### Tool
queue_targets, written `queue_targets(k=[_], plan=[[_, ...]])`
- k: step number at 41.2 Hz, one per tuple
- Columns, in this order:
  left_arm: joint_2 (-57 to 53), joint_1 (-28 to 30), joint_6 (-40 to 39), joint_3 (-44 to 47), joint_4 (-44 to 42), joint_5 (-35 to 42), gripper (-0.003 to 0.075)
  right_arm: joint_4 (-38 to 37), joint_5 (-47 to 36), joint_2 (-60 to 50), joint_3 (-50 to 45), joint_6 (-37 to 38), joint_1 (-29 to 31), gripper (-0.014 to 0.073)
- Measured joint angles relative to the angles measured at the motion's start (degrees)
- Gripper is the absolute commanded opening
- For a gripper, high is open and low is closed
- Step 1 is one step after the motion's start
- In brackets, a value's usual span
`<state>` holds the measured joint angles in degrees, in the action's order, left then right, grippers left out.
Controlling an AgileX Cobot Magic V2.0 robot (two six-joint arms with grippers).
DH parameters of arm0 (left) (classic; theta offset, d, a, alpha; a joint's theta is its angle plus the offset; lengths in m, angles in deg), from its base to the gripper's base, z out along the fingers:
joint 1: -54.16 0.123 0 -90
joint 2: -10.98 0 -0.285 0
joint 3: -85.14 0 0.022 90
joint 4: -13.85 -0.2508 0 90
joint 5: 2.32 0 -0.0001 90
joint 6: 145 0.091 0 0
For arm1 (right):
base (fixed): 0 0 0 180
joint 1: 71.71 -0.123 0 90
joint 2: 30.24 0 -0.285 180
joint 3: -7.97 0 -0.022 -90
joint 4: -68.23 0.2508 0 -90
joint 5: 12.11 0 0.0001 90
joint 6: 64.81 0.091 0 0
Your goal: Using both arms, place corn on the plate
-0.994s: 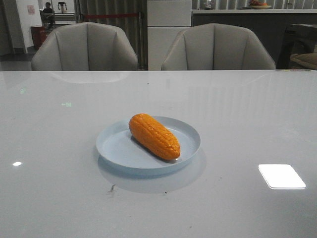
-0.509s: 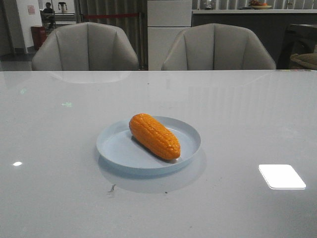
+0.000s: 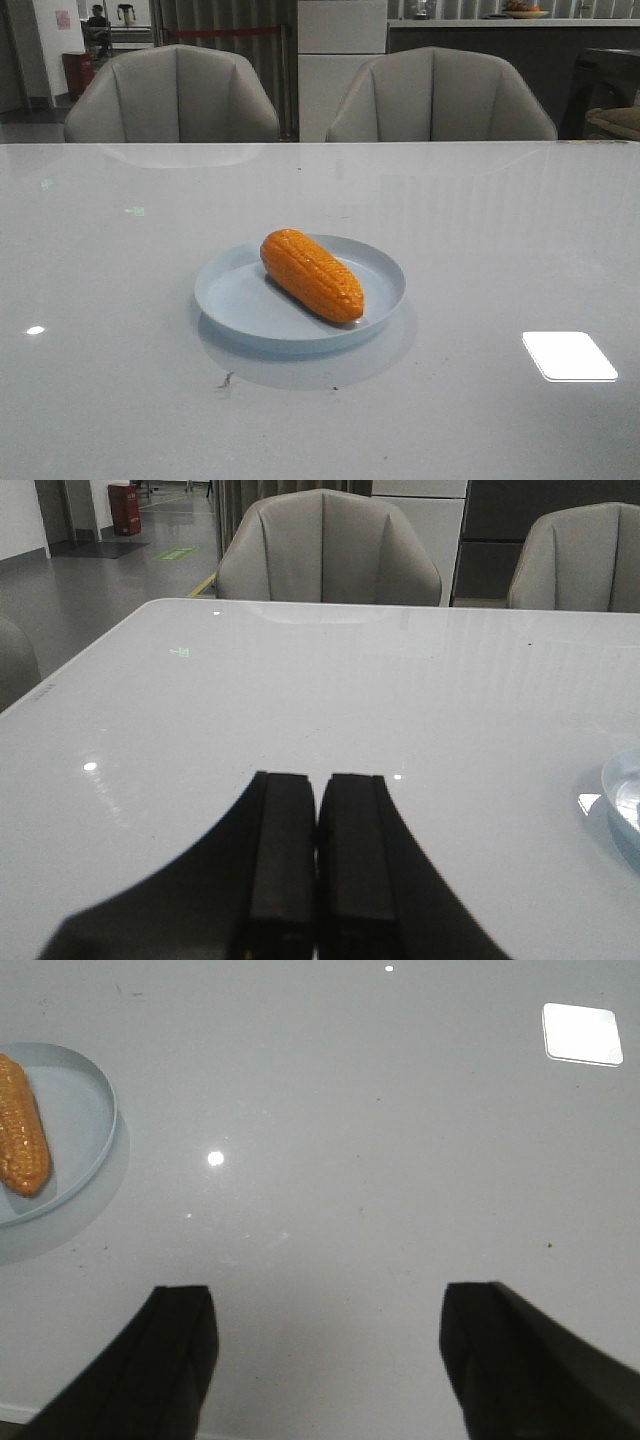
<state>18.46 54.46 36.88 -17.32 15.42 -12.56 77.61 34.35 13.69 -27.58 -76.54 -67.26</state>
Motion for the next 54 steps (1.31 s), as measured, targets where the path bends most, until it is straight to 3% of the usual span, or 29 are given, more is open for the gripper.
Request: queue_targets(k=[7,20,44,54], plan=[[0.0,0.0,0.0,0.0,0.0,0.0,0.0096,-0.2,0.3,-2.1,0.0,0.0,0.0,0.048],[0.0,0.0,0.0,0.0,0.0,0.0,0.0096,-0.2,-3.0,-10.1,-2.5,0.0,-6.8,0.0006],[0.0,0.0,0.0,0.0,0.0,0.0,0.0096,0.6,-24.6,-35.8,-25.2,0.0,-8.3,0.0031],[0.0,0.0,0.0,0.0,0.0,0.0,0.0096,2.5,-32.0,-36.9,-33.7,0.0,-8.3,0.0031]])
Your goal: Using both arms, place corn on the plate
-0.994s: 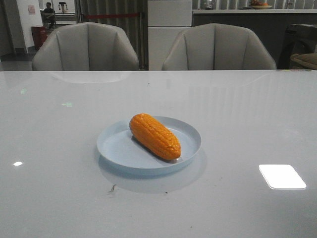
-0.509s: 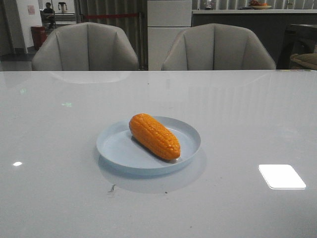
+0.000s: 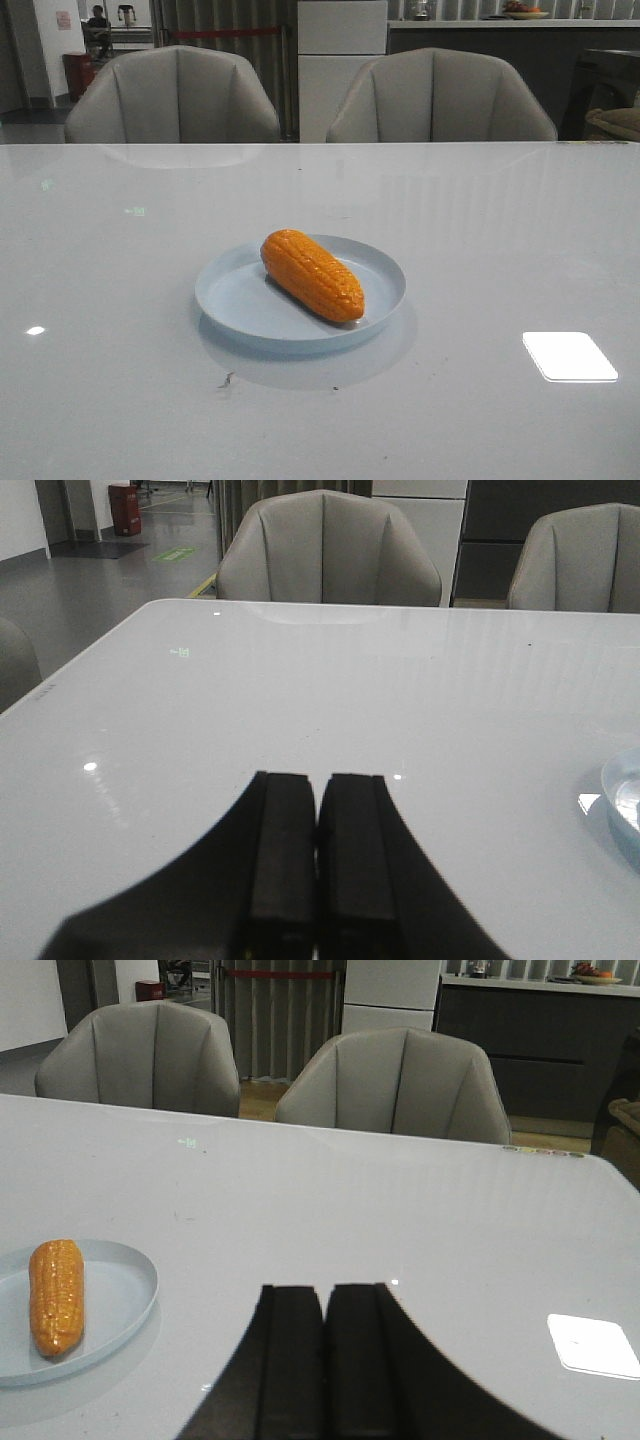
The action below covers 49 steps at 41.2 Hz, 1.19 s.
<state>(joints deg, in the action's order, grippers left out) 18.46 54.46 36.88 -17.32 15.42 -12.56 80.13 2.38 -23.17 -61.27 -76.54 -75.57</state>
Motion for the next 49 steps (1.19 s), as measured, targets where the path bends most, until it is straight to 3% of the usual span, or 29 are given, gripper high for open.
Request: queue_targets(k=[12,49], plan=[[0.0,0.0,0.0,0.0,0.0,0.0,0.0096,0.5,-1.1,0.0,-9.4,-0.1,0.0,0.0031],[0.0,0.0,0.0,0.0,0.0,0.0,0.0096,0.6,-0.1,0.0,-9.6,-0.1,0.0,0.0031]])
